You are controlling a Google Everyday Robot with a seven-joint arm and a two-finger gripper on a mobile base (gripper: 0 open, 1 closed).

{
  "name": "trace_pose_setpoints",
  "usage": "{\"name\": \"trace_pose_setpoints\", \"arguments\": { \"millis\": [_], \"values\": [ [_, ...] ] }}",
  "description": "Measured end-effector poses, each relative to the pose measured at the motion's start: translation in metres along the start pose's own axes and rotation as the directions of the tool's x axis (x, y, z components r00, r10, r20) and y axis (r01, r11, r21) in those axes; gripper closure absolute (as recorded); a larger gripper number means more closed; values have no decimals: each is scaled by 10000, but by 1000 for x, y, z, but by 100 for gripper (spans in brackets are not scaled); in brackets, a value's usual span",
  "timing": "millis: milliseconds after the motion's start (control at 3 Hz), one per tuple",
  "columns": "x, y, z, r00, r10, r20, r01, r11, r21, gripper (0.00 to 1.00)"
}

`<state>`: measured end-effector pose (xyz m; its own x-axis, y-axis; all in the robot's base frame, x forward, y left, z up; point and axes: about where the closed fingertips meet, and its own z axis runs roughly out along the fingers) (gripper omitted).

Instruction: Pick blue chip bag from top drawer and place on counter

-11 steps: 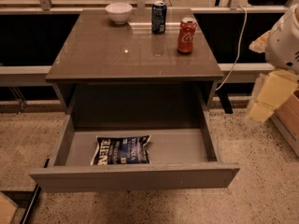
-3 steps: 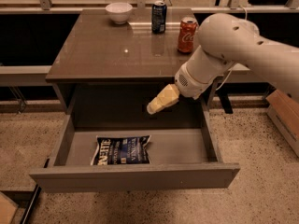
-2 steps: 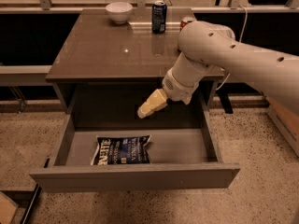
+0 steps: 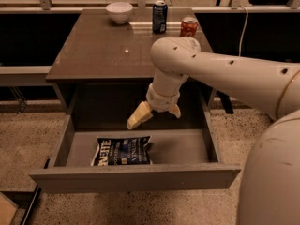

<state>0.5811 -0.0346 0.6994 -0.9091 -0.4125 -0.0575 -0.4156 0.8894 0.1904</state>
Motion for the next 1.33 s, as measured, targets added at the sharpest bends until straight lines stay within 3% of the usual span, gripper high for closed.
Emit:
{"name": "trace_pose_setpoints", "arguments": {
  "millis": [333, 667, 1000, 1333],
  "values": [
    [11, 11, 23, 9941, 773, -761, -750, 9966, 329, 0],
    [11, 11, 23, 9940, 776, -765, -753, 9966, 327, 0],
    [10, 13, 33, 9907, 955, -972, -938, 9954, 217, 0],
    [7, 19, 50, 9840, 1471, -1005, -1505, 9883, -265, 0]
  ]
}}
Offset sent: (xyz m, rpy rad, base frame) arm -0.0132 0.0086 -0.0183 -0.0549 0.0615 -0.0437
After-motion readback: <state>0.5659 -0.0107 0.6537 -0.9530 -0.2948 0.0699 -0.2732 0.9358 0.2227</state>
